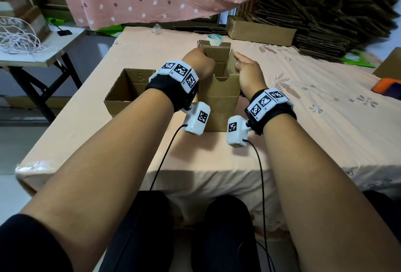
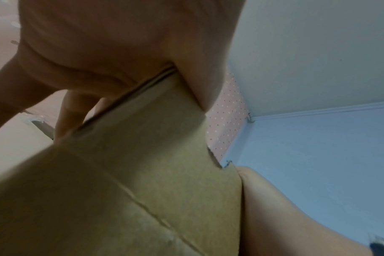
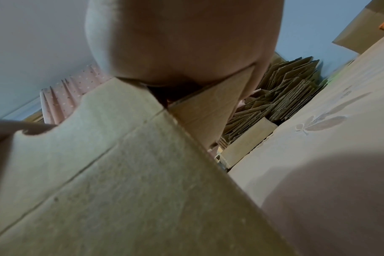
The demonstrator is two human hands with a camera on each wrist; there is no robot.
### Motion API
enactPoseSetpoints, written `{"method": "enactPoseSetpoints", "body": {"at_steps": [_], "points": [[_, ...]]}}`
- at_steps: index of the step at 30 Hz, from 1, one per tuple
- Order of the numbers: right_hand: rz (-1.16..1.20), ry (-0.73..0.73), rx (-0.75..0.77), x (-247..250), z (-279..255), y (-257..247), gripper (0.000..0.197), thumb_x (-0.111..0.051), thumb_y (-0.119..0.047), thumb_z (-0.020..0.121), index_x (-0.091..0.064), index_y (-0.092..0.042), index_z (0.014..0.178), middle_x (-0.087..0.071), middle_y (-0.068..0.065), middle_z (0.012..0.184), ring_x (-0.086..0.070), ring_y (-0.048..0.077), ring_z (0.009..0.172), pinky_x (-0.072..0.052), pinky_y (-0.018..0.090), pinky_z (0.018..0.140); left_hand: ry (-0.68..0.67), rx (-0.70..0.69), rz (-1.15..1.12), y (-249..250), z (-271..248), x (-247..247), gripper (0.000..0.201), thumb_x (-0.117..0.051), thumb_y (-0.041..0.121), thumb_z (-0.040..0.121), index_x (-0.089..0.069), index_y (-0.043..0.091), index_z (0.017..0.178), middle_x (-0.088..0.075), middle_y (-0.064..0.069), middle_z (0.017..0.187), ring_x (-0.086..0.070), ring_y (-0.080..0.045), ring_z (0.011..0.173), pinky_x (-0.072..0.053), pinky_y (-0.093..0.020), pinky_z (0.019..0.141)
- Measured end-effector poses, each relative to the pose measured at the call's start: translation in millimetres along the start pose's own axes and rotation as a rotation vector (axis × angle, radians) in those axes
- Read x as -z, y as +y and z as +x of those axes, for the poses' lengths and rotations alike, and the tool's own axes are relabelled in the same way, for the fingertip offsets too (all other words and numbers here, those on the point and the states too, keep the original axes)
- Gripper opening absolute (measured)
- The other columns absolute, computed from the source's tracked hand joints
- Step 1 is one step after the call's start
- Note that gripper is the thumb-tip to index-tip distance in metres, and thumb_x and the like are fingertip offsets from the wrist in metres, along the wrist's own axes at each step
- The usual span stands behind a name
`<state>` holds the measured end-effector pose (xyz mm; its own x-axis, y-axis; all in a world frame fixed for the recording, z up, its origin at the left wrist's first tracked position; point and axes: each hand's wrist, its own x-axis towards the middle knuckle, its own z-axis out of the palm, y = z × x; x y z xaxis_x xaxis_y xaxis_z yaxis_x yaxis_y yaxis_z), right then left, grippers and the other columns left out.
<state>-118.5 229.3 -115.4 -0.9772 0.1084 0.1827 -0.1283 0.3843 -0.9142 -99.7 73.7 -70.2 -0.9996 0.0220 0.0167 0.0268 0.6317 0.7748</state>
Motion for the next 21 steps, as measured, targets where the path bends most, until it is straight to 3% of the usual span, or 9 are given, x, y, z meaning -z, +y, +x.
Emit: {"method": "enactPoseSetpoints", "body": {"at_steps": [4,12,21], "points": [[-0.008,-0.004,-0.006,-1,3,3,0.054,-0.038,-0.013,0.093,-0.052,-0.025,0.144,-0.050,0.000,0.148,-0.047,0.021,0.134,-0.037,0.035,0.113,0.014,0.005,0.031,0,3,-1,0.045,-0.048,0.019,0.098,-0.051,0.018,0.143,-0.060,-0.006,0.137,-0.057,-0.026,0.121,-0.041,-0.028,0.089],[-0.013,-0.012,-0.027,-3,17,14,0.059,-0.037,-0.029,0.076,-0.062,-0.038,0.129,-0.065,0.002,0.132,-0.060,0.032,0.120,-0.047,0.050,0.103,0.024,0.038,0.158,0,12,-2,0.041,-0.050,0.024,0.095,-0.058,0.015,0.134,-0.064,-0.008,0.128,-0.062,-0.028,0.112,-0.046,-0.031,0.084],[-0.035,-0.024,-0.027,-3,19,16,0.055,-0.035,-0.033,0.078,-0.061,-0.043,0.126,-0.064,-0.003,0.132,-0.061,0.027,0.117,-0.049,0.050,0.101,0.023,0.063,0.220,0,18,-4,0.040,-0.054,0.029,0.094,-0.059,0.016,0.131,-0.065,-0.008,0.125,-0.063,-0.027,0.109,-0.049,-0.033,0.085]]}}
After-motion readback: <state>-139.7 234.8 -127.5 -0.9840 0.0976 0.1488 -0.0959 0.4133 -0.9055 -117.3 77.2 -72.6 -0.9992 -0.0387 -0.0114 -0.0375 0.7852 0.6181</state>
